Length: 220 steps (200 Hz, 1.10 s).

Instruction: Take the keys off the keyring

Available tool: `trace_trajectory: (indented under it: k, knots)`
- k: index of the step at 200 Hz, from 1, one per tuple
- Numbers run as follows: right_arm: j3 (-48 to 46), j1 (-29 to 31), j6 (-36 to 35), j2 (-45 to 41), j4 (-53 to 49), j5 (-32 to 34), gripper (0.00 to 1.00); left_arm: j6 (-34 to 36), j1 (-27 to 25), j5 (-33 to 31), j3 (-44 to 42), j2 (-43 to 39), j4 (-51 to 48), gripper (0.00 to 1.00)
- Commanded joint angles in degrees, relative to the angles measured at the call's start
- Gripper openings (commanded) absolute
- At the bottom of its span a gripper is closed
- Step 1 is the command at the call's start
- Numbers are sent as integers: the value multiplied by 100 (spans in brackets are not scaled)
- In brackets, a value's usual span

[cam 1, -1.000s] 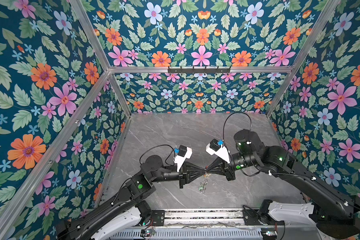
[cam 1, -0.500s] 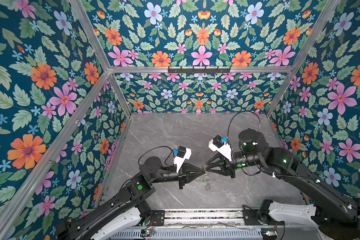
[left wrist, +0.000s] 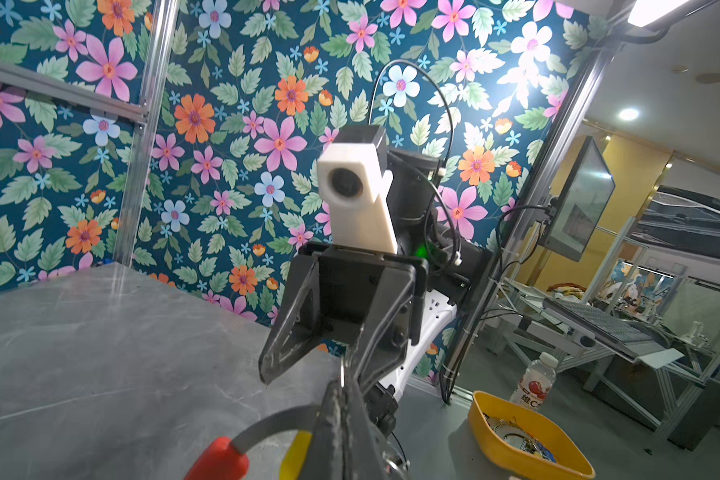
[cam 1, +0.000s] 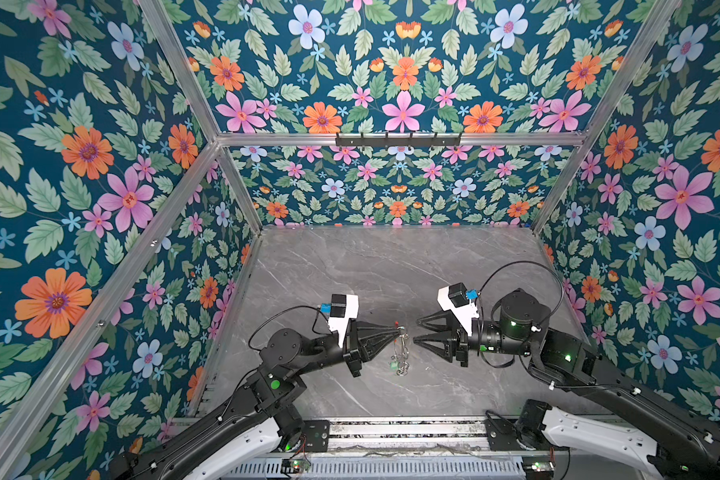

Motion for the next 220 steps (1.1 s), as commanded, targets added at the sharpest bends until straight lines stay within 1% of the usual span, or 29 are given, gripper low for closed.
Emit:
trace_trajectory:
  k: [1,34,57,99,118,140,156,183,187,192,209,220]
  knots:
    - [-91,97,27,14,744,-24,51,-116,-3,1,-47,53,781,0]
    - [-104,221,-30,136,826,-27,52,-249,-3,55,-147,144,1182,0]
    - [-67,269,-67,220,811,-127,53,-286,-3,61,-170,179,1275,0]
    - [-57,295,-86,265,751,-1,52,-328,-3,91,-198,167,1349,0]
    - [-85,312,-79,215,784,-18,48,-298,-3,-50,-208,108,1246,0]
    - [-61,314,-98,236,765,-102,35,-277,-3,-74,-208,93,1222,0]
    - [-43,328,-106,267,759,-153,27,-273,-3,-116,-208,93,1208,0]
    - [-29,357,-115,298,753,-181,23,-241,-3,-183,-230,67,1160,0]
    - [-29,353,-113,298,746,-179,24,-245,-1,-181,-235,59,1151,0]
    - [-25,361,-113,298,745,-172,27,-235,0,-170,-234,58,1147,0]
    - [-29,366,-158,259,650,26,46,-234,-3,-54,-228,58,1149,0]
    - [-29,363,-185,228,626,168,51,-236,-3,24,-218,58,1153,0]
